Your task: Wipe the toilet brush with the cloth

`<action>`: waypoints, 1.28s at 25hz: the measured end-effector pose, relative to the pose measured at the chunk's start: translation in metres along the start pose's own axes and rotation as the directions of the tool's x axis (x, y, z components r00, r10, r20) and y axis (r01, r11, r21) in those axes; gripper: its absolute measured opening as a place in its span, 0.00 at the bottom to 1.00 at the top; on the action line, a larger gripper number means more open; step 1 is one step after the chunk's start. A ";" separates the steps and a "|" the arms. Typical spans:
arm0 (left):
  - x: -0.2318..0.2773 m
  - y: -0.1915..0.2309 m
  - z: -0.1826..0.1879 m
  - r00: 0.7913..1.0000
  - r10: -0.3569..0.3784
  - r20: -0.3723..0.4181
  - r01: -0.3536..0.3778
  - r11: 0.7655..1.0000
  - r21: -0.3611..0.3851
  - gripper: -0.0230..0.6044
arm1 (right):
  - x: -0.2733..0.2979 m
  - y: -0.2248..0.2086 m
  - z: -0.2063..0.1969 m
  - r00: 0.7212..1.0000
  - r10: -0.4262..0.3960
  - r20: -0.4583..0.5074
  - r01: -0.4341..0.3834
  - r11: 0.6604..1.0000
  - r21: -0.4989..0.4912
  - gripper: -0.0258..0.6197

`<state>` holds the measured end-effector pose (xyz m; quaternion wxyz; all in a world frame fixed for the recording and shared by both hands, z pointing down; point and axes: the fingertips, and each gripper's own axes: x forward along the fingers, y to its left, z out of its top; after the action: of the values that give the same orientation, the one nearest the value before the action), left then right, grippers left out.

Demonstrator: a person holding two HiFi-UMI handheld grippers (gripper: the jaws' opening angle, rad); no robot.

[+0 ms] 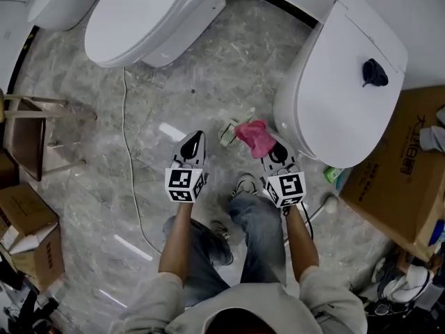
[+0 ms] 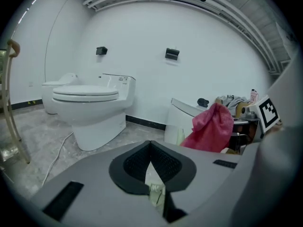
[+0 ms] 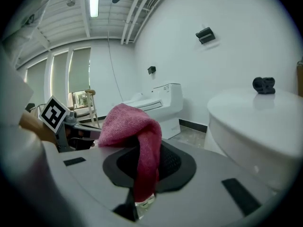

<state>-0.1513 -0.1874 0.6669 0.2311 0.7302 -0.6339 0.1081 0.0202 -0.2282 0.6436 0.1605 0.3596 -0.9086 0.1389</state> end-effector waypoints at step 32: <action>-0.243 -0.050 0.376 0.984 0.087 0.159 -0.090 0.996 0.014 0.07 | -0.156 0.079 0.396 0.996 -0.025 0.082 0.026 1.000 -0.012 0.14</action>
<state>-0.1955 -0.1484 0.2206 0.1673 0.7100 -0.6807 0.0668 -0.0035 -0.2231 0.2108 0.1273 0.3756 -0.9106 0.1161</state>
